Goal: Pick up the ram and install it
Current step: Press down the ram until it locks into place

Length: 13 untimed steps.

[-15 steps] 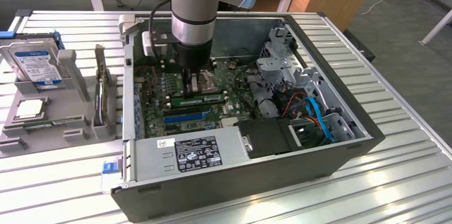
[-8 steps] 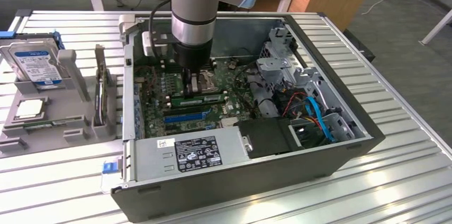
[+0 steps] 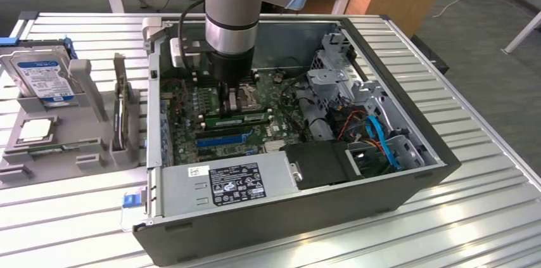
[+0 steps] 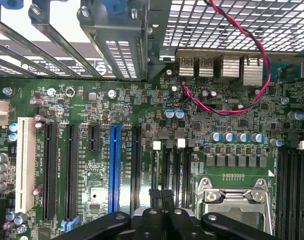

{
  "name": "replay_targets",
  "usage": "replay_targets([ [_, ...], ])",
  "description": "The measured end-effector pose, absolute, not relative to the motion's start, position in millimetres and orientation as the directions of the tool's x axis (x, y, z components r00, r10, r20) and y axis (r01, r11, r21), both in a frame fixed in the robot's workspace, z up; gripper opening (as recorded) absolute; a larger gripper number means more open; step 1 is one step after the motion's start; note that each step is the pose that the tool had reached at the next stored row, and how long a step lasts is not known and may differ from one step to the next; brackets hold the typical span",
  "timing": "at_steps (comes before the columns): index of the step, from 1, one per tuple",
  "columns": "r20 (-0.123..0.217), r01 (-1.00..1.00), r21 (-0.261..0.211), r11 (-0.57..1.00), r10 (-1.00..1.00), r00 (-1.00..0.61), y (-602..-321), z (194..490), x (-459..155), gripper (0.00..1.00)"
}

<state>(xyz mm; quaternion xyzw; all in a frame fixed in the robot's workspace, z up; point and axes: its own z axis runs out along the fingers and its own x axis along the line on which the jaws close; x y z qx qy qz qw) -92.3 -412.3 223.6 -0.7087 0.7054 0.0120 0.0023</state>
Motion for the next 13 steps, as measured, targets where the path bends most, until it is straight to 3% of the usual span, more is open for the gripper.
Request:
replay_targets([
  [13,-0.020,-1.000,0.014,-0.005,-1.000,0.005,-412.3,223.0,-92.3,0.10],
])
